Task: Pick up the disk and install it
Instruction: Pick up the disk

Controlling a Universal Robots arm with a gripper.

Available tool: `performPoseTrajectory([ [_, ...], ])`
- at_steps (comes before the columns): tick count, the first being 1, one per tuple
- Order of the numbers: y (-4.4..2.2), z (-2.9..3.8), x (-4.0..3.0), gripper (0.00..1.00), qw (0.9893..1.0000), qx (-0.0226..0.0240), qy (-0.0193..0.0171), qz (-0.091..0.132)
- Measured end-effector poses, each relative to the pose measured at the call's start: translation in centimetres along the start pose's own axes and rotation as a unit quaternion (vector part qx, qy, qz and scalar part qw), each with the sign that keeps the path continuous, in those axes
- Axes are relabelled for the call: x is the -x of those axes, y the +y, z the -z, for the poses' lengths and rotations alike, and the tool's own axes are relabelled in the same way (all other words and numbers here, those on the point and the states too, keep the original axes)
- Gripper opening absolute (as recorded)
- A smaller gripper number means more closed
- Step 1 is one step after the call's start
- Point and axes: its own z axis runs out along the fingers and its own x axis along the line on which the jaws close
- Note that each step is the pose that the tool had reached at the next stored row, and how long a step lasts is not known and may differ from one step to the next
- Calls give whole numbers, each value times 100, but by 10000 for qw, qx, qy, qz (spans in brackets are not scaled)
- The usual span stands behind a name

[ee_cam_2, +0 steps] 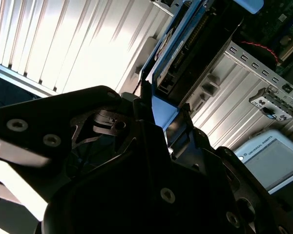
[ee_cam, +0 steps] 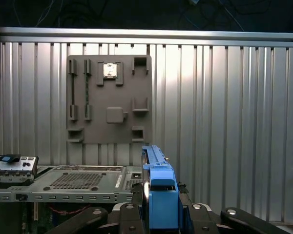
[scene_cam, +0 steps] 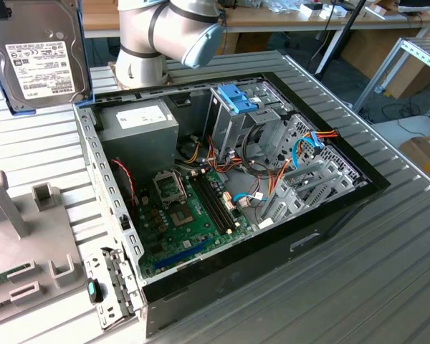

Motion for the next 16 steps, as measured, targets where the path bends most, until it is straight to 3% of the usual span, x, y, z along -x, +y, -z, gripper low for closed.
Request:
performPoseTrajectory([
  [9,-180,-1,28,36,10000,0,0,0],
  [14,-367,-3,46,36,10000,0,0,0],
  [16,-413,-3,49,36,10000,0,0,0],
])
